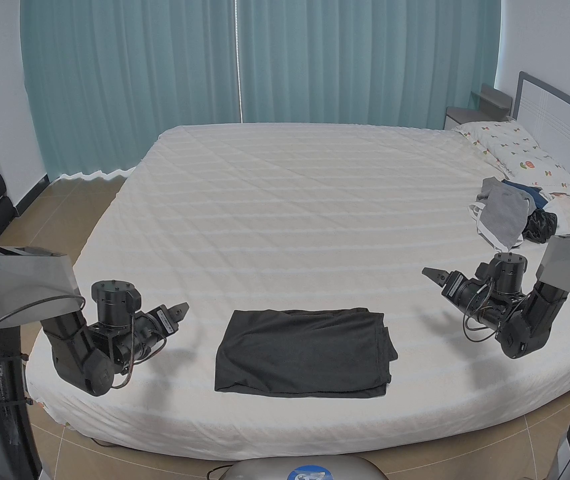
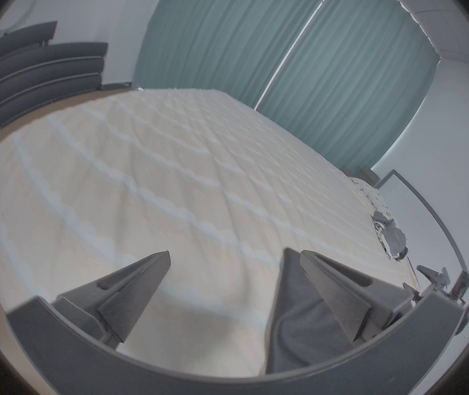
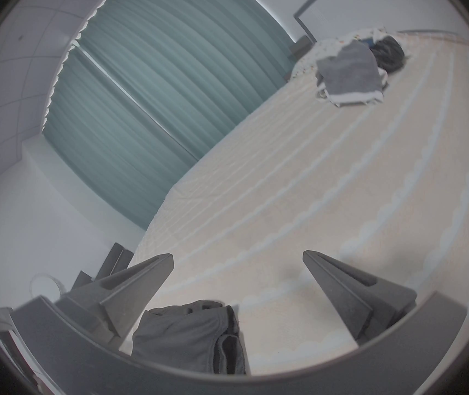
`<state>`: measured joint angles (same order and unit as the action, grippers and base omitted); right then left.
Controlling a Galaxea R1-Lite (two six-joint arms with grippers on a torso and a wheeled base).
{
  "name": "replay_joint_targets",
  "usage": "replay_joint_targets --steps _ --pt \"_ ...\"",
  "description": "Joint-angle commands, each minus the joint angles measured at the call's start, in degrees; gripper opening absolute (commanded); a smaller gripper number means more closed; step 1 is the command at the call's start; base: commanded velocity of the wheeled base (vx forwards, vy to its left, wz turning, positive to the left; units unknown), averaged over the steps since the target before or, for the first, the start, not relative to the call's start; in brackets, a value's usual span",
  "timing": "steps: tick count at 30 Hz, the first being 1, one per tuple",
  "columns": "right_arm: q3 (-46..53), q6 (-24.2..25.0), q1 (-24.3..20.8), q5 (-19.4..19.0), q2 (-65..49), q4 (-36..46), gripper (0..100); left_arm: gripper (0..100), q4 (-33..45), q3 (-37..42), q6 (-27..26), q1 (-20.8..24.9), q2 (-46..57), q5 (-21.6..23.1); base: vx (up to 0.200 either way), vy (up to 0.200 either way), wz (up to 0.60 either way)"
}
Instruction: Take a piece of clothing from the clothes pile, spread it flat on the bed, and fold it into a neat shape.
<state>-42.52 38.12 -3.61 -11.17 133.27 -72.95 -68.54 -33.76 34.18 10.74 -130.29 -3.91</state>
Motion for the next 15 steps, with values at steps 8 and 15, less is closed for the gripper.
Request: replay_joint_targets --steps 8,15 --pt "14.84 -10.7 -0.87 1.23 -23.93 -0.26 100 100 -0.9 14.16 -7.99 -3.53 28.96 -1.1 0.0 0.0 0.0" --pt "26.26 -16.59 -0.7 1.06 -42.39 0.35 100 100 -0.55 22.33 -15.73 -3.71 47.24 -1.45 0.0 0.0 0.0"
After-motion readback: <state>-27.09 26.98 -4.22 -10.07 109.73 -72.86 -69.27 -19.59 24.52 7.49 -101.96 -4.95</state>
